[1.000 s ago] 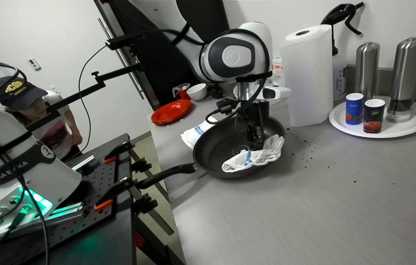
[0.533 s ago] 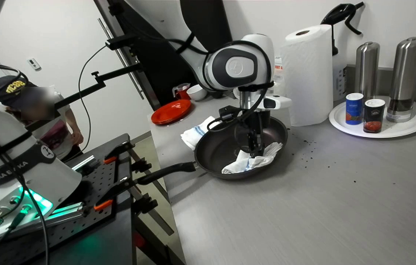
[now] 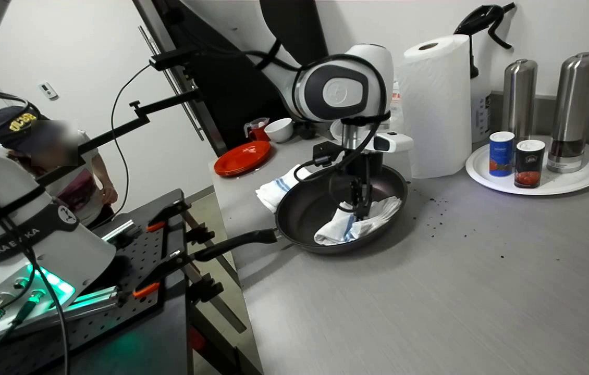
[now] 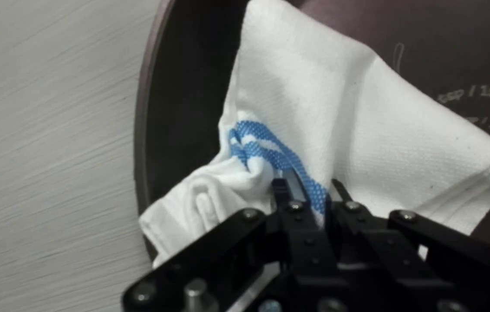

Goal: Use the towel to wipe the pan

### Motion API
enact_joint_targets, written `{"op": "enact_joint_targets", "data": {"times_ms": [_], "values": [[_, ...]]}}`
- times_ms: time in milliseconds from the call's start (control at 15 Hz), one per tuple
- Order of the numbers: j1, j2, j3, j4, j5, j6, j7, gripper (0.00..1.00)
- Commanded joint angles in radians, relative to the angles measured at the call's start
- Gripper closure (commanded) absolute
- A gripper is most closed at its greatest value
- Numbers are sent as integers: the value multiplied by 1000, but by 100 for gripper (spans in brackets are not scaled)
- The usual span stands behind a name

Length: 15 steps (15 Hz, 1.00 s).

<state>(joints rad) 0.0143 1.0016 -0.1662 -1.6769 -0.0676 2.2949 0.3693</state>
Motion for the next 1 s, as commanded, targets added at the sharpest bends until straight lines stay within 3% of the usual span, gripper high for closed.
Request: {"op": "enact_joint_targets", "data": {"times_ms": [0,333,933], "values": [[-21,37,58,77,83,-50,-16,97],[-50,52,114,120,201,-105,-10,97],[-172,96,249,210,465,-291,-100,97]]}}
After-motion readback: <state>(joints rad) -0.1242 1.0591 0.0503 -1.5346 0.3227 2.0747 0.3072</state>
